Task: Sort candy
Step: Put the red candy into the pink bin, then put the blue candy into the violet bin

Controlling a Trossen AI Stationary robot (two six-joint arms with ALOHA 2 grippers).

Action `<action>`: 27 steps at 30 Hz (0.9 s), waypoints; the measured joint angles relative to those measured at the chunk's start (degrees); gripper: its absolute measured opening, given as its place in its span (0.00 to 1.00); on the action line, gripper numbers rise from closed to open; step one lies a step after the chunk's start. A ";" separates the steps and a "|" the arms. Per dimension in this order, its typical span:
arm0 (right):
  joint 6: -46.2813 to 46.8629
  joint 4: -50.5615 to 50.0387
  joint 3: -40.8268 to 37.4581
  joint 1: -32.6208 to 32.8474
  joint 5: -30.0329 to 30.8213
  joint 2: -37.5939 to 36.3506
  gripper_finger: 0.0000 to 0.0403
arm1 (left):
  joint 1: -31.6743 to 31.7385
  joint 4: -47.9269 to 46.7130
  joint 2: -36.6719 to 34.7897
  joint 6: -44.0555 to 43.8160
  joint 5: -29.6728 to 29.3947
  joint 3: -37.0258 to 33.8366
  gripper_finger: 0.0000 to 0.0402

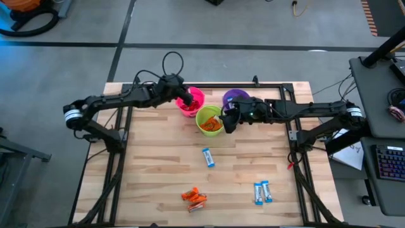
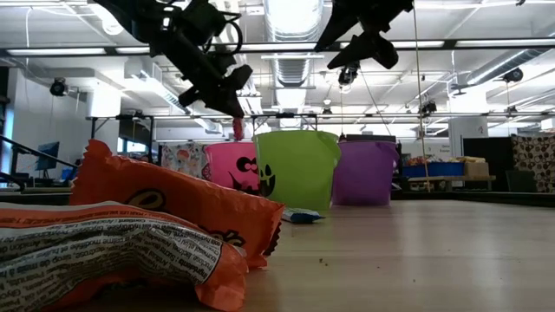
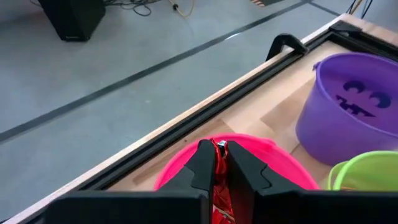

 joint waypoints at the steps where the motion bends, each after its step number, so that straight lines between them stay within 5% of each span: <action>1: 1.83 0.05 0.00 0.00 -0.51 -0.22 0.48 | 0.00 0.15 0.02 -0.35 0.23 0.00 0.01; 27: 4.24 -1.58 0.00 0.04 -1.23 -1.20 0.48 | 0.33 -0.65 2.93 1.01 -1.25 0.02 0.18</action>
